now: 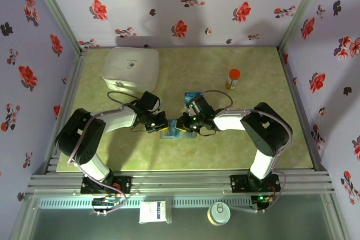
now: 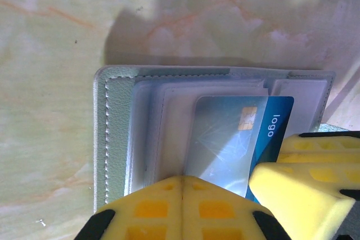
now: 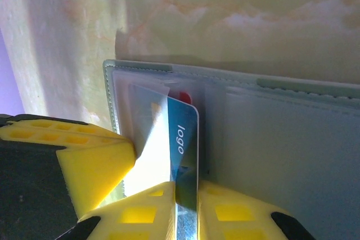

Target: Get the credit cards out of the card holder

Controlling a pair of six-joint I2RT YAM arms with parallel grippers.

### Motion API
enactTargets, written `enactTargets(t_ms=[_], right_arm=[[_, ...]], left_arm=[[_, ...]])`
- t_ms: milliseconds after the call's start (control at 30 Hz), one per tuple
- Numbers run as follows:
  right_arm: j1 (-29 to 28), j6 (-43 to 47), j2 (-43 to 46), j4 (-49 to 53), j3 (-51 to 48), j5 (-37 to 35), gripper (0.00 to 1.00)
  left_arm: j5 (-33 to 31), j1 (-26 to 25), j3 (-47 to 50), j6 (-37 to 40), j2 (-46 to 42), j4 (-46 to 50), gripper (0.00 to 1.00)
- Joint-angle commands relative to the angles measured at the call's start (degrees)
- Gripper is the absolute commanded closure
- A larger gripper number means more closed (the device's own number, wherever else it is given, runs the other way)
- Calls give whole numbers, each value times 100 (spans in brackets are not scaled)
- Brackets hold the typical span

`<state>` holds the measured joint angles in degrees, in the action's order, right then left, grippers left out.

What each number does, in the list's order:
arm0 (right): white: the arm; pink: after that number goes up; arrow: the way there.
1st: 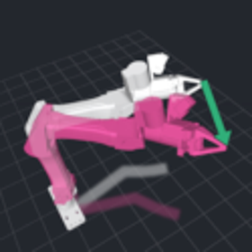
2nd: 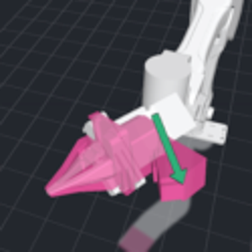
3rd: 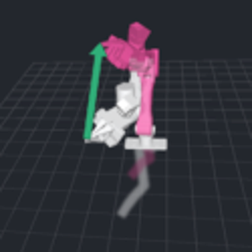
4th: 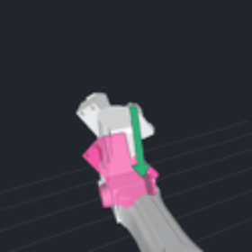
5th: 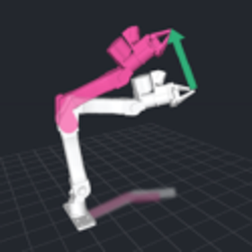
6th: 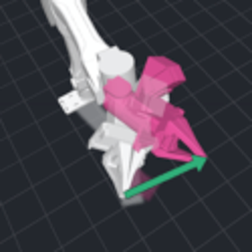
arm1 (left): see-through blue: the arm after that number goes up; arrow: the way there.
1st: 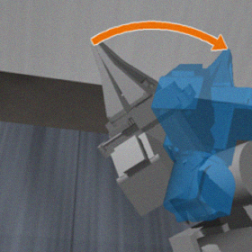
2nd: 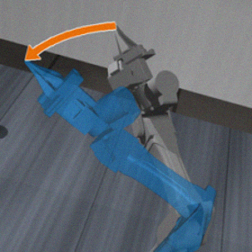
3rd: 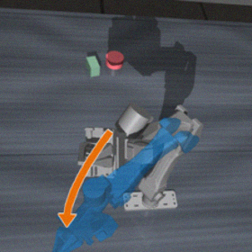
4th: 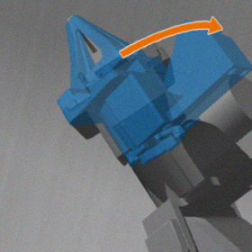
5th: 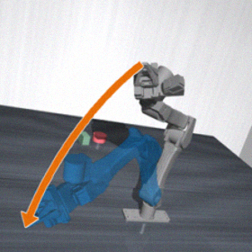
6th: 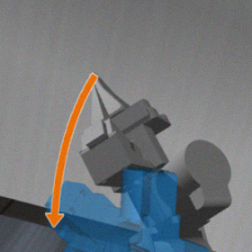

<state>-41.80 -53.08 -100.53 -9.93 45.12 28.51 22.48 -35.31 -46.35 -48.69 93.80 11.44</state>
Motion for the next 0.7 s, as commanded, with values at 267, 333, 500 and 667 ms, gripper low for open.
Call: enactTargets(t_ms=[267, 333, 500, 667], right_arm=[[189, 51, 347, 63, -272, -24, 88], [224, 107, 463, 161, -321, -52, 88], [312, 333, 750, 601, -342, -157, 88], [365, 602, 1044, 1065, -225, -246, 90]], left_arm=[[-193, -30, -66, 129, 33, 367, 100], [-196, -29, -64, 131, 27, 369, 100], [-197, -29, -72, 127, 20, 367, 100], [-174, -29, -112, 112, -26, 366, 100]])
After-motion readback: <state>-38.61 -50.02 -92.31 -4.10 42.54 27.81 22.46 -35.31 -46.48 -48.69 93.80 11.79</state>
